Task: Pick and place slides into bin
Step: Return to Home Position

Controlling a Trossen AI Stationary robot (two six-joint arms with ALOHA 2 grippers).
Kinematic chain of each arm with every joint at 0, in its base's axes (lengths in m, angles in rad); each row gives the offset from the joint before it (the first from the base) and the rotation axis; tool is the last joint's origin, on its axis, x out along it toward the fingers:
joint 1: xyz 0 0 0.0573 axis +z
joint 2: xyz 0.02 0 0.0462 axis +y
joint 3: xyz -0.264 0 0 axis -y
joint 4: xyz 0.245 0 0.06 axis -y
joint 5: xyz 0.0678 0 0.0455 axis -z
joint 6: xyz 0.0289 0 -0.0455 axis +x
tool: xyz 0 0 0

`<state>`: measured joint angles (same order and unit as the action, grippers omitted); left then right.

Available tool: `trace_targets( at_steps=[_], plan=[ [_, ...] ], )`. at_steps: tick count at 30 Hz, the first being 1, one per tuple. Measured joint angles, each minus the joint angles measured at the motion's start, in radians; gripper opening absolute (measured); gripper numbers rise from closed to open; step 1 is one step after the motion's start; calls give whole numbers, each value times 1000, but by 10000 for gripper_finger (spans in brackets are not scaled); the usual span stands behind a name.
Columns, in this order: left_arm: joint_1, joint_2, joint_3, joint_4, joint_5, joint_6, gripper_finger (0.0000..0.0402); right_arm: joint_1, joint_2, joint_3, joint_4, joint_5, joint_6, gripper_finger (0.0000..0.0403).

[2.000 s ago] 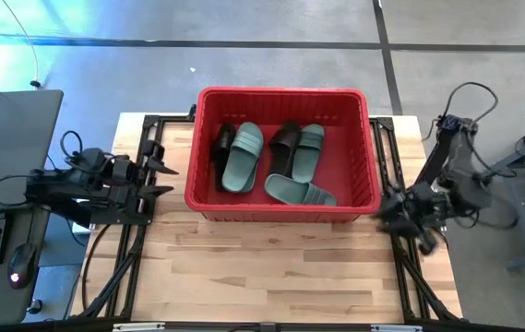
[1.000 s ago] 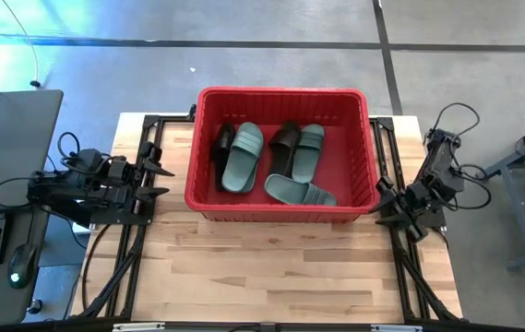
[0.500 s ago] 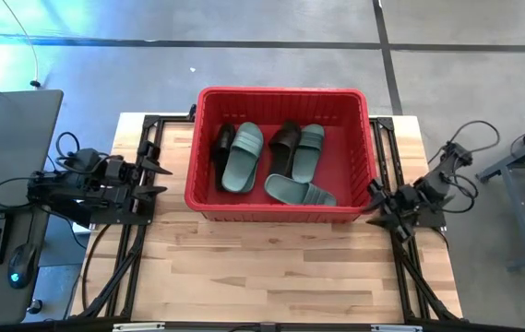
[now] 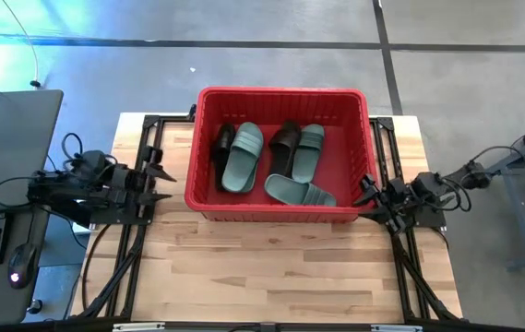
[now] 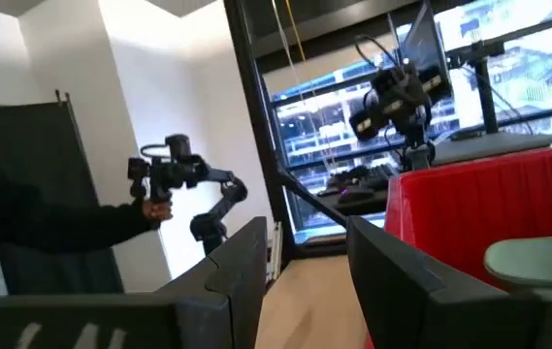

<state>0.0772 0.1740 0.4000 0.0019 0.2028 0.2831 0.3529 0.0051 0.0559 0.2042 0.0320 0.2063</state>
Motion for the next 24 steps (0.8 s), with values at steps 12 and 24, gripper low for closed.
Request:
trace_targets(
  at_steps=[12,24],
  plan=[
    [1,-2,-184,112,10,-5,161,-35,0,-22,73,-36,-25,134],
    [1,-2,-325,332,-5,-101,161,-35,1,-23,75,-7,-79,134]
  ],
)
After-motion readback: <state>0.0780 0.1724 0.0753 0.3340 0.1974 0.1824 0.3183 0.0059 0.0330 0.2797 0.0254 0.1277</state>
